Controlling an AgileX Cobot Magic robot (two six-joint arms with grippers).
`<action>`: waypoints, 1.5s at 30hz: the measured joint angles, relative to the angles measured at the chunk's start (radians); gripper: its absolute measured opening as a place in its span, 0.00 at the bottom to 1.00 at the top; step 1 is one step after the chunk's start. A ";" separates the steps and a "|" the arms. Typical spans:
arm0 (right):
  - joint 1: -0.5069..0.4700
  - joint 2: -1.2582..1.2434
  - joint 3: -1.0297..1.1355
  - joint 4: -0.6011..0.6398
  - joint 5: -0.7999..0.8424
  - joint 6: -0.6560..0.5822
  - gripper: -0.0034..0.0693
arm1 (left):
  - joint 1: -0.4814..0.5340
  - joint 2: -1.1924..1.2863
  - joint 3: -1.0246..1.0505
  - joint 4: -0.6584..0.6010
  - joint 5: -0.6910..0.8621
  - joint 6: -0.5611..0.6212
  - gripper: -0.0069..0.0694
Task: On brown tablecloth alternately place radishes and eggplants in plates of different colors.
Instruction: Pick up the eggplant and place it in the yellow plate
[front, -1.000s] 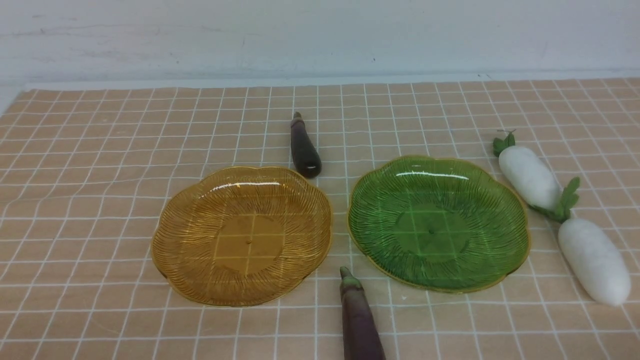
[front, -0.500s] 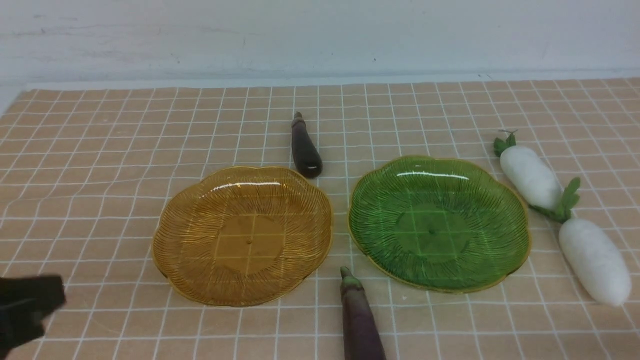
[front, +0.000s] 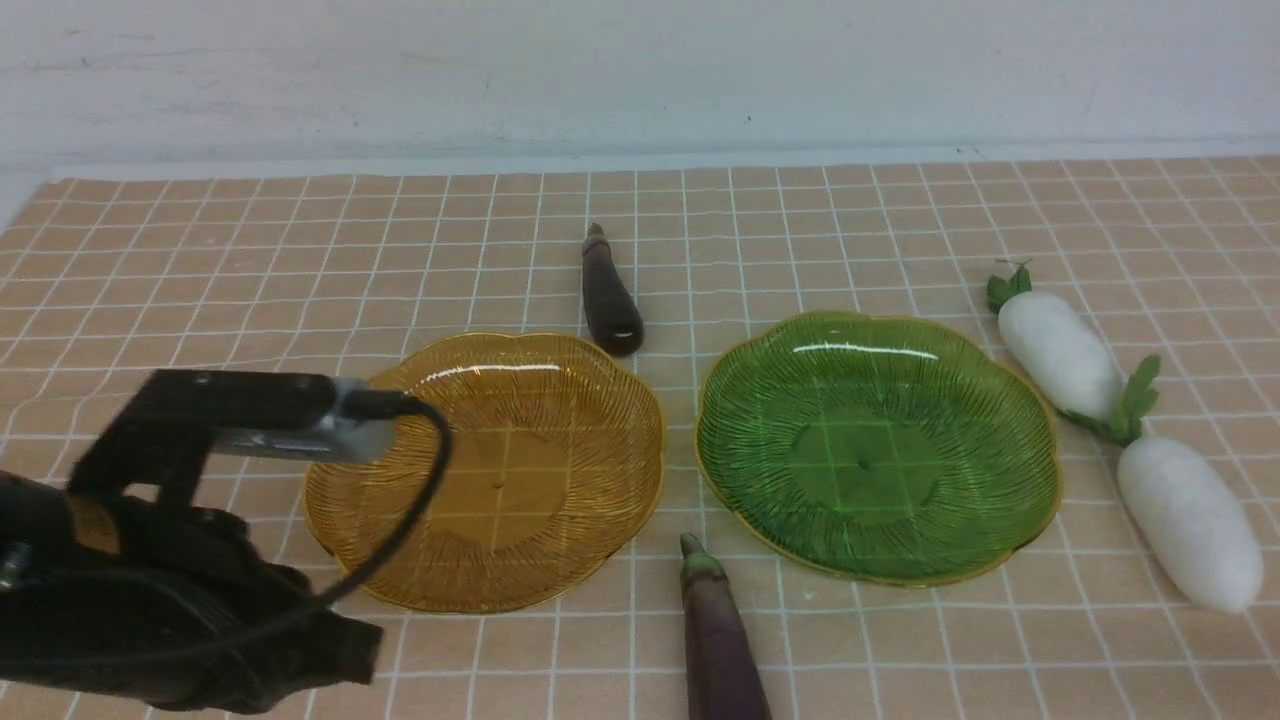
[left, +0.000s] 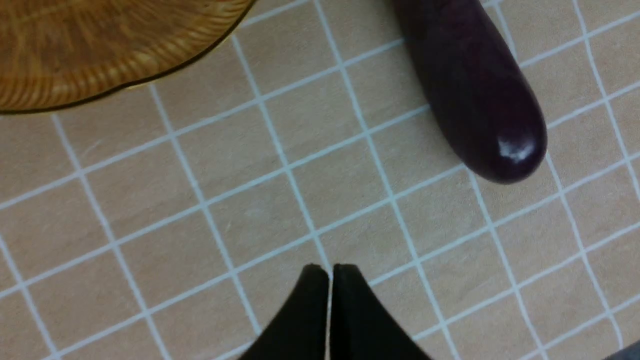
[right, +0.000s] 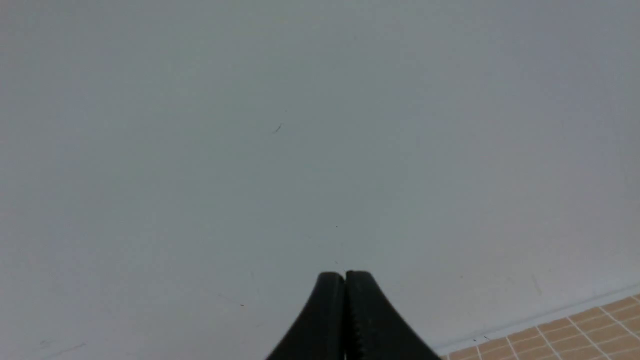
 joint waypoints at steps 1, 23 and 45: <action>0.000 0.000 -0.003 0.000 0.009 0.016 0.03 | -0.017 0.023 -0.018 0.015 0.002 -0.020 0.09; 0.203 0.629 -0.721 0.240 1.168 -0.435 0.03 | -0.137 0.569 -0.394 0.057 0.036 -0.158 0.75; 0.203 0.633 -0.721 0.247 1.128 -0.460 0.03 | -0.040 0.368 -0.394 0.074 0.157 -0.191 0.49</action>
